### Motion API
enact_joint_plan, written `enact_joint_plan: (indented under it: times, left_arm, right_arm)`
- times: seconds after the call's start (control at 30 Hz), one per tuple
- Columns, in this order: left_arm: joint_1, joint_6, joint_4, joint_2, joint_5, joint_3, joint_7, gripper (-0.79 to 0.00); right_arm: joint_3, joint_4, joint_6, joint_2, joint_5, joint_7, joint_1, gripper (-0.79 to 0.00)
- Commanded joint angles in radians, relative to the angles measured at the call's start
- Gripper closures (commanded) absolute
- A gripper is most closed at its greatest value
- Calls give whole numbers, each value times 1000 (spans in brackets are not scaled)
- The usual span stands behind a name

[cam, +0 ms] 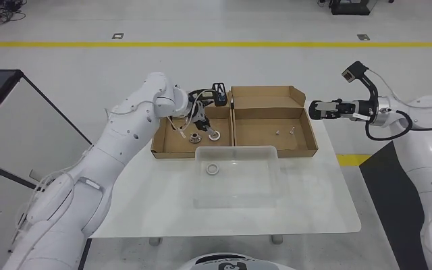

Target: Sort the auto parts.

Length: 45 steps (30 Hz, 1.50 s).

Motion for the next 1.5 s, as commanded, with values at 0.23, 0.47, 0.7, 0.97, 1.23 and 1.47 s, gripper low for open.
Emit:
enact_joint_plan:
  times: [0.23, 0.47, 0.7, 0.97, 1.23, 1.47]
  left_arm:
    - [86, 106, -338, 97, -34, 33, -119, -631]
    - [47, 154, -462, 163, -132, 132, -168, 0]
    - [-31, 172, -494, 205, -250, 300, -186, 0]
    - [-103, 181, -431, 199, -311, 445, -195, 0]
    - [-91, 191, -429, 199, -286, 451, -193, 0]
    - [-58, 219, -394, 156, -225, 498, -162, 0]
  right_arm:
    - [0, 0, 0, 0, 0, 0, 0, -785]
    - [0, 0, 0, 0, 0, 0, 0, -785]
    - [0, 0, 0, 0, 0, 0, 0, -785]
    - [0, 0, 0, 0, 0, 0, 0, -785]
    - [0, 0, 0, 0, 0, 0, 0, -785]
    - [0, 0, 0, 0, 0, 0, 0, -785]
